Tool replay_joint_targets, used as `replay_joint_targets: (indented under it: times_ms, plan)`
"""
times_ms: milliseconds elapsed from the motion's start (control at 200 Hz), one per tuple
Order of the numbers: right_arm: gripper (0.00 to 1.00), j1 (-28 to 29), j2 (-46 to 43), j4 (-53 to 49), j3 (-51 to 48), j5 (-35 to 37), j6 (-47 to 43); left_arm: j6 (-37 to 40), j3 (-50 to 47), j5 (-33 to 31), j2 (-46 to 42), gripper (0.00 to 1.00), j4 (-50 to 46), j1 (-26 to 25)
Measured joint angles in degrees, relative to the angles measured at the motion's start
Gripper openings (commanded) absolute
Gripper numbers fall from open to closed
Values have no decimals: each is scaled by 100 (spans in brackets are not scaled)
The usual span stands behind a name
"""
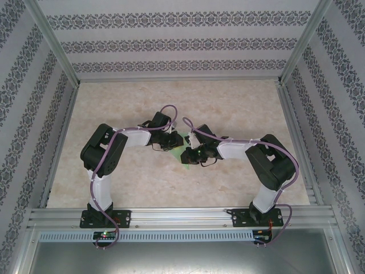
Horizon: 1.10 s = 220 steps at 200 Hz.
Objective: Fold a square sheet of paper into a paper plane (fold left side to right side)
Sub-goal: Fourth fold the wing at the center of the table.
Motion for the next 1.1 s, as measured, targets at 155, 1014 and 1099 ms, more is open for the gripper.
replay_joint_targets:
  times_ms: [155,1014,1099]
  plan:
    - [11,0,7,0,-20,15,-13,0,0,-2,0,21,-2,0]
    - [6,0,-50,376,-450,-55,42,0,4,-9,0,21,-4,-15]
    - [6,0,-131,372,-529,-55,50,0,4,-11,0,21,-7,-33]
